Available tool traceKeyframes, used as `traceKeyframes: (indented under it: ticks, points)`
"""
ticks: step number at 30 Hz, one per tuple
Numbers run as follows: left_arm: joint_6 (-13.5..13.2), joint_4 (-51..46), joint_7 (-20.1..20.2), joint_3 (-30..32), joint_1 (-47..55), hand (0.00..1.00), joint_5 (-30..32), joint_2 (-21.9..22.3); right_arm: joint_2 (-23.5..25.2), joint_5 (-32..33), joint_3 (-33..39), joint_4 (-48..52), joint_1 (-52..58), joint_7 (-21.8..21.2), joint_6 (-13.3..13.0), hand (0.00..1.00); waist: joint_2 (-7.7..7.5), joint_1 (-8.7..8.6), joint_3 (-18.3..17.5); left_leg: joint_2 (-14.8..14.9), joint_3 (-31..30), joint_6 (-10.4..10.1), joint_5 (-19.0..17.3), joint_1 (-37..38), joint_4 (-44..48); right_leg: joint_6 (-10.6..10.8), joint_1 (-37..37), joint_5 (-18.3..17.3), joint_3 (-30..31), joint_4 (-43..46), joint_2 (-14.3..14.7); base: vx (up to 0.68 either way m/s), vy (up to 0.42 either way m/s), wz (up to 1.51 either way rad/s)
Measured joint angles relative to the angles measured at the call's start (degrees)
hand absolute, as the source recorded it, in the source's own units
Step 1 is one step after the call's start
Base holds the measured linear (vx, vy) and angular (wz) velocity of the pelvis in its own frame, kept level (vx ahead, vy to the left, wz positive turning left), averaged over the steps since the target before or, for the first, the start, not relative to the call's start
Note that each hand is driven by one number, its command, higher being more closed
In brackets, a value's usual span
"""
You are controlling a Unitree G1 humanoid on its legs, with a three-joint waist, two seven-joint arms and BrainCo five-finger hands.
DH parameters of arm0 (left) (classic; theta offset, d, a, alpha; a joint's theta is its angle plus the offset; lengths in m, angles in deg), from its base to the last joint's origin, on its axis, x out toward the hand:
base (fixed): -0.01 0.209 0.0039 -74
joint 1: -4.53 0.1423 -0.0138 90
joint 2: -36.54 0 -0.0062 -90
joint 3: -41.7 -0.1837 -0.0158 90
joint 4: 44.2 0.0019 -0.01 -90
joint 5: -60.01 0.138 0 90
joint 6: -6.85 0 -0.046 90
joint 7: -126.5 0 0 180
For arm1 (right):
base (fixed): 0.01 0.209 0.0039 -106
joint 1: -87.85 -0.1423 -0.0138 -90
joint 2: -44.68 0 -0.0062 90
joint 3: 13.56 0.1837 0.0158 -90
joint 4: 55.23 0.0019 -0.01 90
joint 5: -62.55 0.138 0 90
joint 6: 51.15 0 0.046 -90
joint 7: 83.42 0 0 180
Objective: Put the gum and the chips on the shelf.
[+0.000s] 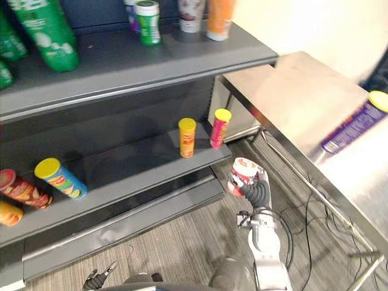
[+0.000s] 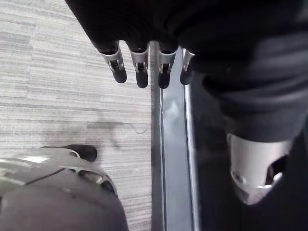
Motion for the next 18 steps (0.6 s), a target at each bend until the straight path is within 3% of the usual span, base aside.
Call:
traceKeyframes:
  ticks: [1, 2, 3, 4, 5, 6, 7, 10, 12, 13, 15, 18]
  points:
    - [-0.11, -0.03, 0.03, -0.11, -0.24, 0.00, -0.01, 0.06, 1.10, 0.04, 2.20, 1.65, 1.70, -0.16, -0.04, 1.00, -0.06, -0.42, -0.03, -0.94, -2.78, -0.07, -0.03, -0.42, 0.05, 0.69, -0.35, -2.06, 7.00, -6.81, 2.80, 0.13, -0.058, 1.08]
    - [-0.08, 0.14, 0.04, -0.10, -0.35, 0.00, -0.01, 0.03, 1.54, 0.05, 3.15, 2.15, 2.10, -0.22, -0.05, 1.00, -0.12, -0.63, -0.05, -1.53, -4.13, -0.18, -0.08, -0.77, 0.11, 1.00, -0.57, -2.59, 10.93, -10.87, 4.07, 0.13, -0.071, 1.30]
    - [-0.09, 0.58, 0.02, -0.01, -0.44, 0.00, 0.00, -0.24, 2.26, 0.55, 4.77, 3.31, 3.43, -0.31, -0.02, 1.00, -0.30, -1.33, -0.29, -2.17, -6.72, -1.27, -0.24, -2.11, 0.89, 1.59, -0.27, -2.64, 19.29, -19.40, 6.51, 0.16, -0.175, 1.31]
    - [-0.36, 1.08, 0.01, 0.35, -0.41, 0.00, 0.02, -0.53, 3.81, 1.32, 5.79, 5.13, 5.79, -0.24, -0.01, 1.00, -1.44, -1.40, -0.86, -2.83, -9.48, -2.66, -1.08, -3.53, 2.63, 4.11, 0.46, -1.12, 25.78, -25.38, 7.76, 0.15, -0.209, 1.38]
    - [-0.34, 1.20, 0.03, 1.05, -0.30, 0.00, 0.17, -0.97, 4.80, 2.36, 5.75, 6.17, 7.37, -0.26, -0.03, 1.00, -2.32, -1.56, -1.02, -3.51, -11.08, -3.12, -1.55, -3.61, 3.33, 6.43, 0.64, 0.24, 25.70, -26.74, 7.13, 0.24, -0.355, 1.28]
    - [-0.38, 0.42, -0.14, 3.08, 0.07, 0.00, 0.20, -1.15, 5.72, 3.38, 4.61, 7.74, 9.98, -0.33, 0.00, 1.00, -4.09, -1.61, -1.15, -4.15, -12.68, -4.45, -2.80, -3.19, 4.53, 9.14, 0.68, -1.38, 22.61, -26.16, 5.55, 0.26, -0.395, 0.89]
    - [-0.39, 0.43, -0.30, 4.21, 0.39, 0.00, 0.32, -0.39, 5.05, 4.61, 2.77, 8.93, 10.73, -0.60, 0.00, 1.00, -3.43, -0.56, -1.63, -2.45, -12.99, -5.98, -4.01, -3.50, 6.24, 9.94, 1.49, -5.65, 20.08, -24.96, 6.22, 0.26, -0.397, 0.64]
    - [-0.76, 0.03, -0.22, 6.76, -0.82, 0.00, -0.09, 4.28, 4.41, 6.99, 1.56, 12.84, 10.20, -1.95, -0.25, 1.00, -0.02, -0.50, -2.98, 3.26, -13.46, -7.70, -1.44, -5.62, 2.96, 7.60, -0.68, -6.96, 13.12, -23.39, 8.71, 0.17, -0.320, 0.75]
    - [-1.02, -0.12, -0.59, 6.87, -2.12, 0.00, -0.09, 5.52, 4.08, 7.86, 1.18, 13.20, 9.22, -2.02, -0.38, 1.00, 0.52, -0.83, -3.10, 5.48, -12.01, -8.21, 1.78, -5.46, -0.22, 6.91, -1.09, -7.41, 9.84, -22.92, 8.71, 0.10, -0.215, 0.81]
    - [-1.38, -0.18, -0.76, 6.70, -2.92, 0.00, -0.10, 6.97, 3.51, 7.88, 0.68, 13.28, 8.65, -2.17, -0.42, 1.00, 0.71, -0.75, -3.22, 6.28, -10.92, -10.26, 3.28, -5.33, -2.40, 6.90, -1.92, -7.43, 8.62, -22.49, 8.71, 0.05, -0.140, 0.64]
    - [-1.51, -1.22, -0.64, 6.56, -3.40, 0.00, 0.10, 7.05, 3.32, 7.88, -0.12, 13.30, 7.96, -2.82, -0.43, 1.00, 0.47, -0.11, -3.30, 6.13, -10.22, -11.71, 4.51, -5.13, -5.03, 6.89, -2.87, -7.45, 8.36, -22.29, 8.51, -0.03, -0.031, 0.20]
    - [-1.56, -1.32, -0.66, 6.14, -2.97, 0.00, 0.12, 6.41, 3.55, 7.80, -2.53, 14.37, 8.96, -3.10, -0.60, 1.00, -1.37, 0.59, -4.18, 5.37, -9.53, -11.64, 4.63, -5.16, -5.23, 7.16, -2.21, -7.31, 8.38, -24.26, 7.78, -0.05, 0.013, 0.00]
